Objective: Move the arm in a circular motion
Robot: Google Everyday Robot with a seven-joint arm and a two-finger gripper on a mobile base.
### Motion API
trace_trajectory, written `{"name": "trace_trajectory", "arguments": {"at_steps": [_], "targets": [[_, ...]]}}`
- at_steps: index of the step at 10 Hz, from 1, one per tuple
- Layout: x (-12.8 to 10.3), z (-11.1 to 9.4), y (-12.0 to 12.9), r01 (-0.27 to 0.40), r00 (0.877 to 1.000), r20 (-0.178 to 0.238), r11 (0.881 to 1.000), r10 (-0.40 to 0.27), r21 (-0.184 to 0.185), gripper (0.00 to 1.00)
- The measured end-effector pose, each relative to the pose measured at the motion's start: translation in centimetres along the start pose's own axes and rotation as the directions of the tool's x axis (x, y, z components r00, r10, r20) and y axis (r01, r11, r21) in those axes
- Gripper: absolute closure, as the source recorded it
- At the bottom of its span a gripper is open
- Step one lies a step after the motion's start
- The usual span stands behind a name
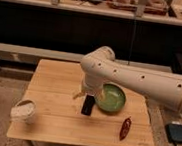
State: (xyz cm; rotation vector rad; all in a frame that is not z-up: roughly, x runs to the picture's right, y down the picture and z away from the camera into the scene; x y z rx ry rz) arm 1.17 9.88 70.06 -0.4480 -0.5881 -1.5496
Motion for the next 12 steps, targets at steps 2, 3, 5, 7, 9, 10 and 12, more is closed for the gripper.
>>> {"name": "trace_trajectory", "arguments": {"at_steps": [2,3,5,7,9,10,12], "targets": [[0.0,0.0,0.0,0.000,1.000,0.000,1.000,0.000,0.000,0.20],[0.0,0.0,0.0,0.000,1.000,0.000,1.000,0.000,0.000,0.20],[0.1,0.0,0.0,0.000,1.000,0.000,1.000,0.000,0.001,0.20],[2.0,0.9,-1.8,0.060,0.998,-0.009,0.998,-0.059,0.031,0.20],[6.4,3.4,-5.3,0.154,0.988,-0.023,0.983,-0.152,0.104,0.20],[8.8,5.1,-6.7,0.187,0.982,-0.027,0.974,-0.185,0.131,0.20],[15.0,7.0,-6.1,0.217,0.975,-0.062,0.973,-0.212,0.085,0.20]]}}
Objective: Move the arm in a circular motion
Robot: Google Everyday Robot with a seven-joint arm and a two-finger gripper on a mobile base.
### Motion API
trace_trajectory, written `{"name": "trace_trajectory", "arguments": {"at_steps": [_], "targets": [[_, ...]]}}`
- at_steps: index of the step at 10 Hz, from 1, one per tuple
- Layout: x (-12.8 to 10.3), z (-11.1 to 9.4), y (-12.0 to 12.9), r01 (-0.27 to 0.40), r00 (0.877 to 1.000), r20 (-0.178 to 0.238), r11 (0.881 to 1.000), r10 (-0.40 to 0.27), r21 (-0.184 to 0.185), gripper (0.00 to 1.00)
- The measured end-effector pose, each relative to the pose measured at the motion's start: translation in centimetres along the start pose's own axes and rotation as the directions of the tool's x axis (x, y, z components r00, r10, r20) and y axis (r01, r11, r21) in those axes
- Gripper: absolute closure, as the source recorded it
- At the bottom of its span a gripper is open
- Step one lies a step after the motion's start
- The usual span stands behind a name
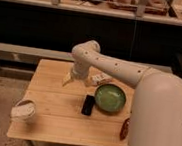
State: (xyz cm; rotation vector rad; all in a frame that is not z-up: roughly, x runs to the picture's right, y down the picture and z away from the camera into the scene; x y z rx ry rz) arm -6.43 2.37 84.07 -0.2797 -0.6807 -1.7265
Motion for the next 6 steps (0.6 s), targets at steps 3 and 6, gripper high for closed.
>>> {"name": "trace_trajectory", "arguments": {"at_steps": [3,6], "targets": [[5.5,-3.2,8.3,-0.087,0.996,-0.047,0.986,0.081,-0.144,0.20],[3.8,-6.8,16.1,-0.243,0.970,-0.061,0.949,0.236,-0.198,0.20]]}}
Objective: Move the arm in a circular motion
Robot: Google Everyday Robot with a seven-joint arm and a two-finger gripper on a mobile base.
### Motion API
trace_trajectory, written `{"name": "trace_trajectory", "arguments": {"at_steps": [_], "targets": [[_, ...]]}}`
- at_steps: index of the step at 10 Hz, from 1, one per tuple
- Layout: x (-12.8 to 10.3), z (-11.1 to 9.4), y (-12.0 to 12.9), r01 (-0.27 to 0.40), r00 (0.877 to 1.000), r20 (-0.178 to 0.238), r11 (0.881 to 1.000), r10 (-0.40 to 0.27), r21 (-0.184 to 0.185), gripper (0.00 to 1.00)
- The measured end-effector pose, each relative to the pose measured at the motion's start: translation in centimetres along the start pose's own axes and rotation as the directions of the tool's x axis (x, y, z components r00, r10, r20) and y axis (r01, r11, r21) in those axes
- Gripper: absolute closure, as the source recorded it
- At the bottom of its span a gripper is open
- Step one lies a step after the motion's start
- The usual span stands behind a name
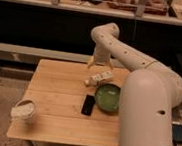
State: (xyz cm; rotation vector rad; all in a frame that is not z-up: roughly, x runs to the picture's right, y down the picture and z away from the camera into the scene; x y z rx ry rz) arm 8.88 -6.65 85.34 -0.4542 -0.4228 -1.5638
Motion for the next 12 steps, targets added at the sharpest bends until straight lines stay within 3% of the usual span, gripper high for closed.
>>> {"name": "trace_trajectory", "arguments": {"at_steps": [1,3,4,6,8,9,11,12], "targets": [[-2.0,-0.3,4.1,-0.090,0.995,0.029,0.996,0.090,-0.011,0.20],[-5.6,-0.8,8.2,-0.185,0.981,0.059,0.982,0.186,-0.017,0.20],[-7.8,-1.8,9.8,-0.226,0.972,0.063,0.974,0.226,-0.006,0.20],[-13.1,-3.6,10.2,-0.241,0.966,0.101,0.971,0.238,0.011,0.20],[-20.8,-4.3,8.6,-0.204,0.956,0.220,0.979,0.196,0.017,0.20],[-23.2,-4.7,7.7,-0.171,0.951,0.264,0.985,0.158,0.026,0.20],[-27.1,-5.5,4.6,-0.040,0.942,0.335,0.996,0.013,0.074,0.20],[-27.5,-5.7,2.3,0.047,0.938,0.336,0.993,-0.080,0.105,0.20]]}}
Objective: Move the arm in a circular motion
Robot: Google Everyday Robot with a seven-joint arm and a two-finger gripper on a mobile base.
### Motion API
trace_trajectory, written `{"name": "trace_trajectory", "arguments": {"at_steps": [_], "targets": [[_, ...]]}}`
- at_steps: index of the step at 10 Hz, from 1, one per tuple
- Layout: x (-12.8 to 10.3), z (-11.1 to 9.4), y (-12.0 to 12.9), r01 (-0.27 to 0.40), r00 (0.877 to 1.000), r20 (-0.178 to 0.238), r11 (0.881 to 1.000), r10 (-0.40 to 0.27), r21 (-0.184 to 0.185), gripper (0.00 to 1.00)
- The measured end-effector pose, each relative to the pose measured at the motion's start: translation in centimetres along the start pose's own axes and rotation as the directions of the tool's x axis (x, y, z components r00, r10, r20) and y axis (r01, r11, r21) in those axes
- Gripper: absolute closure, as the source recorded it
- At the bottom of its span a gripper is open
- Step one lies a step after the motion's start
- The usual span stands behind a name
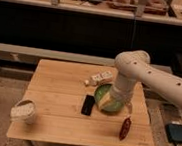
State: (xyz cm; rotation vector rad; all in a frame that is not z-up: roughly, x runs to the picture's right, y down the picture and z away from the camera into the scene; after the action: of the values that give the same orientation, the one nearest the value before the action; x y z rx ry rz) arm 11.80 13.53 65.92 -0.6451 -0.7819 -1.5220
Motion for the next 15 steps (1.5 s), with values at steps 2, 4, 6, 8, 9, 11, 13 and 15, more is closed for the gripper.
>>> {"name": "trace_trajectory", "arguments": {"at_steps": [2,4,6,8,9,11,13,15], "targets": [[0.6,-0.2,-5.6,0.184,0.983,-0.001,0.983,-0.184,0.016,0.20],[1.7,0.2,-14.0,0.388,0.921,-0.003,0.917,-0.390,0.089,0.20],[3.5,1.2,-21.0,0.547,0.836,-0.030,0.828,-0.548,0.124,0.20],[8.2,1.9,-25.4,0.629,0.777,-0.094,0.773,-0.623,0.078,0.20],[13.0,1.9,-26.1,0.632,0.767,-0.144,0.775,-0.626,0.002,0.20],[20.8,0.5,-22.9,0.538,0.804,-0.222,0.834,-0.551,-0.121,0.20],[26.5,-1.0,-14.7,0.330,0.881,-0.289,0.925,-0.374,-0.189,0.20],[27.0,-1.7,-7.0,0.133,0.929,-0.320,0.975,-0.186,-0.180,0.20]]}}
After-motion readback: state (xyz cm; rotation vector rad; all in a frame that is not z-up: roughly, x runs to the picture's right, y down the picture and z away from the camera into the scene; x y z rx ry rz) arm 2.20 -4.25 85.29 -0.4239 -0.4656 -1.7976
